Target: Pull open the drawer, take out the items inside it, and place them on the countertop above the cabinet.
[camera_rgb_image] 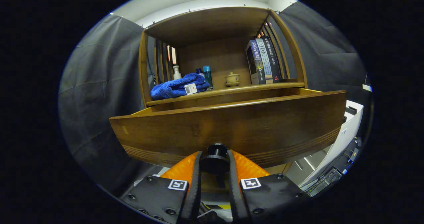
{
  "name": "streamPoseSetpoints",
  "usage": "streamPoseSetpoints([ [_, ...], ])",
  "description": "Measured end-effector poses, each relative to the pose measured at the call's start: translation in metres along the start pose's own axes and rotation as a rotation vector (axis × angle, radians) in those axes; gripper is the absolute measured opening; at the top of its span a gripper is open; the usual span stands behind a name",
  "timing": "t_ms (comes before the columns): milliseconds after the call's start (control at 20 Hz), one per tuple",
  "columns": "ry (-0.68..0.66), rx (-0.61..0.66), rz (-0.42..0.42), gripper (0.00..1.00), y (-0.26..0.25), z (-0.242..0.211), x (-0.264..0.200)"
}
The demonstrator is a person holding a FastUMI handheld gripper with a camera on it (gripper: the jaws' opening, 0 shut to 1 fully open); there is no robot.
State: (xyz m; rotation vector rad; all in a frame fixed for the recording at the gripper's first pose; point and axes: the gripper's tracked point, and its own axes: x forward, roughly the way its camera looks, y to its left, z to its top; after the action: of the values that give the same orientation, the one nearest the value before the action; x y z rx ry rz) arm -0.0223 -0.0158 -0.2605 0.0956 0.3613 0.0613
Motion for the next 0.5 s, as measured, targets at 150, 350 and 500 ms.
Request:
streamPoseSetpoints([
  [150,-0.002,0.005,0.000,0.51,0.000,0.001,0.000],
  [350,-0.018,-0.001,0.009,0.56,0.002,0.002,-0.001],
  [500,-0.066,-0.038,0.014,0.72,0.006,0.014,-0.006],
])
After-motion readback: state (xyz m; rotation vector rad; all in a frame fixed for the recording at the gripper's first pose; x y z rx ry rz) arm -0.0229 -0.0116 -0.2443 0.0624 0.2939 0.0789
